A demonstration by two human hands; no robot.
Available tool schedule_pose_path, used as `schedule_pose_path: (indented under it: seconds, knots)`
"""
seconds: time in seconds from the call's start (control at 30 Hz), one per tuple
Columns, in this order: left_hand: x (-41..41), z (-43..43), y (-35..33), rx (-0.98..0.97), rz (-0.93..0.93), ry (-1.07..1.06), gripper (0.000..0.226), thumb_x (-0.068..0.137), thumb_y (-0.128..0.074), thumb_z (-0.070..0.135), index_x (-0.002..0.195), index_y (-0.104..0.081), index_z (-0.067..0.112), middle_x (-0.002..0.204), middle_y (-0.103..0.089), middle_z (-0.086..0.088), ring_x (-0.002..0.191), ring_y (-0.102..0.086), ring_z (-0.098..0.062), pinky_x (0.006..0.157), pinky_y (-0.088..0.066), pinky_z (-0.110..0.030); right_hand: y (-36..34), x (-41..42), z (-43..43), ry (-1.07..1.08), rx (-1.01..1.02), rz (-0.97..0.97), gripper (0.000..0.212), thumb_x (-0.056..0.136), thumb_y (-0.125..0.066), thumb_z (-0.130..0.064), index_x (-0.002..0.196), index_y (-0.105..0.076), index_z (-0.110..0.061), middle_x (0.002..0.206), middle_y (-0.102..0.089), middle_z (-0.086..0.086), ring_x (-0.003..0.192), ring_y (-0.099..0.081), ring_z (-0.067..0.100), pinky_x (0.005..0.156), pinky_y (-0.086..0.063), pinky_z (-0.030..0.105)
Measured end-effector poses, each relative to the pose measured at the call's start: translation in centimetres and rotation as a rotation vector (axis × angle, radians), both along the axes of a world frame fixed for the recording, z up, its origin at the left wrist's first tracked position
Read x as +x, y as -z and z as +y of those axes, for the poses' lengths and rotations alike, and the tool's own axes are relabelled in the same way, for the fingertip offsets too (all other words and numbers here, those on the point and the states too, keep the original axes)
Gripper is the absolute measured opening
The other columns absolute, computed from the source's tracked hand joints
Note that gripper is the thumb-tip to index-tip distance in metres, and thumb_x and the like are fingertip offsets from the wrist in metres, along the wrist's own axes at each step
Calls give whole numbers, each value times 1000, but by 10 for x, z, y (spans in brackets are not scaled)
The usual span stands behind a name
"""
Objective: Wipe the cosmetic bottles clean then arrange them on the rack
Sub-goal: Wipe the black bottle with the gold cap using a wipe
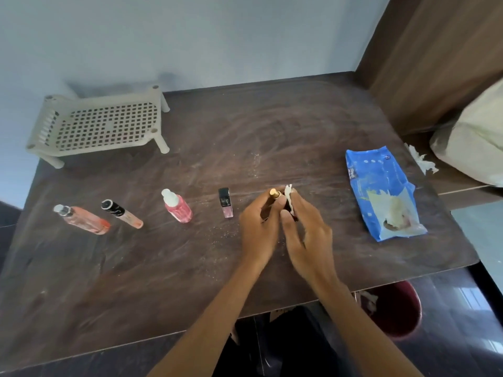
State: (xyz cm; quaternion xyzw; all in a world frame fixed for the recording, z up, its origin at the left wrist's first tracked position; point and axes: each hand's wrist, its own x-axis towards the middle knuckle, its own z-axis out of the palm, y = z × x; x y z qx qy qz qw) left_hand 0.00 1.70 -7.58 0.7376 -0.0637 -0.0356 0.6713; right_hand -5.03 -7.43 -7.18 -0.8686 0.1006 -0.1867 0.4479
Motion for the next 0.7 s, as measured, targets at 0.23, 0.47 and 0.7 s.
schedule_pose_path:
  seconds: [0.23, 0.47, 0.7]
  knots:
    - [0, 6, 22, -155, 8, -36, 18, 102, -57, 17, 112, -72, 15, 108, -76, 5, 106, -70, -9, 99, -55, -40, 39, -10, -7, 110, -244, -131, 31, 98, -53, -20, 125, -65, -10, 125, -66, 1, 120, -59, 10, 101, -48, 40]
    - [-17, 17, 22, -333, -76, 37, 20, 105, -51, 15, 110, -69, 9, 101, -75, -7, 98, -73, -19, 86, -58, -29, 24, -6, 15, 38, -267, -464, 26, 91, -67, -7, 117, -68, -8, 122, -65, -2, 116, -62, 8, 94, -53, 29]
    - [-39, 29, 30, -351, -137, -96, 17, 104, -55, 21, 108, -71, 23, 105, -73, 1, 102, -70, -21, 97, -56, -47, 45, -29, 8, -53, -233, -373, 43, 86, -61, 12, 126, -61, -5, 131, -58, 1, 124, -56, 13, 100, -48, 31]
